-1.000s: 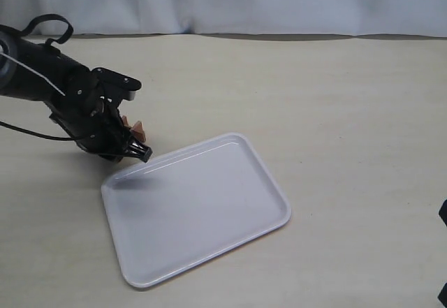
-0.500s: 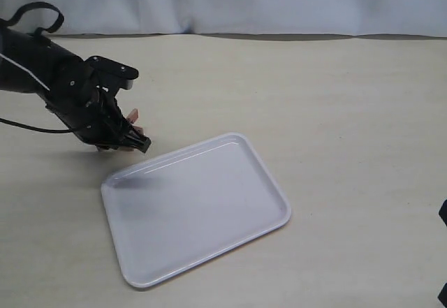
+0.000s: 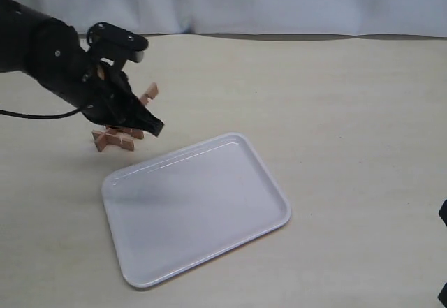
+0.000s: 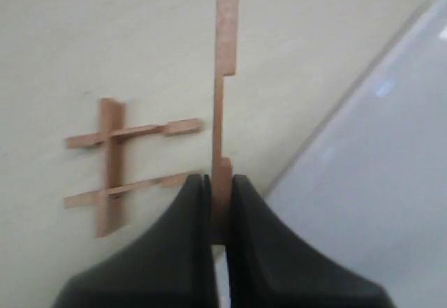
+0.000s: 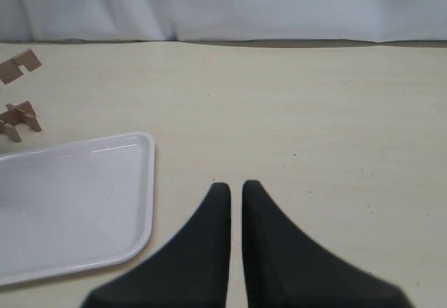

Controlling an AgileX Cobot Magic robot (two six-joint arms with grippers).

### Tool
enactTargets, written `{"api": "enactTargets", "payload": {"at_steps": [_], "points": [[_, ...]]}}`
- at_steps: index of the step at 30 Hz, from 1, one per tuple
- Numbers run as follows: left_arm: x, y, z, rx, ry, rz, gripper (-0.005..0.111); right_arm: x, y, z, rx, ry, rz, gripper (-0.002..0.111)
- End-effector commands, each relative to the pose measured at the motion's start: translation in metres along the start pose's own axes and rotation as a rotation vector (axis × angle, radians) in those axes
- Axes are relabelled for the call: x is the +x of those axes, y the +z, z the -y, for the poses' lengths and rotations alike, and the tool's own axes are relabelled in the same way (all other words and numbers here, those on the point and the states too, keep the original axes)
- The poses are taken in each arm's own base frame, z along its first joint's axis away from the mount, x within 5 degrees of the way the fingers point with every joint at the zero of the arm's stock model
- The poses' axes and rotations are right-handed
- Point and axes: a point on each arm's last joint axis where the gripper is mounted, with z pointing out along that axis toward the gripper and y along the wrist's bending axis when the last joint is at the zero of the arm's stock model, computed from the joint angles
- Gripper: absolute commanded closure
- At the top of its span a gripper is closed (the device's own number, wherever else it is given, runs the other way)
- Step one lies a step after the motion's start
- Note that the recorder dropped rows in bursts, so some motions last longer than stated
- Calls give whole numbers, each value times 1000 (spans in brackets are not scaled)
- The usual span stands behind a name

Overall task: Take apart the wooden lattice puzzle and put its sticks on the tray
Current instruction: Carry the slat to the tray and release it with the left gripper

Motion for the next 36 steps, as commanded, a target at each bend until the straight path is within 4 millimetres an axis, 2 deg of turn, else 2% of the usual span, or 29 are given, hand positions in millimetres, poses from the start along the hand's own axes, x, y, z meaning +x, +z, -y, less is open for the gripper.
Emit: {"api": "enactTargets", "payload": {"at_steps": [1, 7, 10, 15, 20, 23, 25, 27, 28, 29, 30, 31, 32, 33, 34, 35, 36], "points": [[2, -1, 47, 113, 142, -19, 107, 1, 0, 0, -3, -4, 4, 102], [12, 15, 89, 177, 220, -80, 107, 1, 0, 0, -3, -4, 4, 102], [15, 27, 100, 185, 240, -80, 107, 1, 0, 0, -3, -4, 4, 102], [19, 47, 105, 191, 221, -78, 107, 1, 0, 0, -3, -4, 4, 102], [22, 57, 106, 183, 231, -91, 106, 1, 0, 0, -3, -4, 4, 102], [22, 58, 105, 179, 242, -87, 95, 1, 0, 0, -3, -4, 4, 102], [19, 56, 105, 178, 254, -100, 81, 1, 0, 0, -3, -4, 4, 102], [14, 53, 106, 179, 265, -119, 67, 1, 0, 0, -3, -4, 4, 102], [8, 43, 106, 183, 272, -143, 54, 1, 0, 0, -3, -4, 4, 102], [6, 38, 105, 185, 277, -163, 51, 1, 0, 0, -3, -4, 4, 102], [-2, 23, 104, 175, 300, -185, 49, 1, 0, 0, -3, -4, 4, 102], [-5, 16, 102, 164, 308, -189, 49, 1, 0, 0, -3, -4, 4, 102], [-14, -1, 94, 102, 310, -170, 49, 1, 0, 0, -3, -4, 4, 102], [-17, -9, 88, 66, 301, -154, 49, 1, 0, 0, -3, -4, 4, 102], [-22, -24, 68, -26, 245, -119, 49, 1, 0, 0, -3, -4, 4, 102], [-23, -29, 58, -60, 210, -122, 49, 1, 0, 0, -3, -4, 4, 102], [-21, -38, 35, -91, 148, -156, 49, 1, 0, 0, -3, -4, 4, 102]]}}
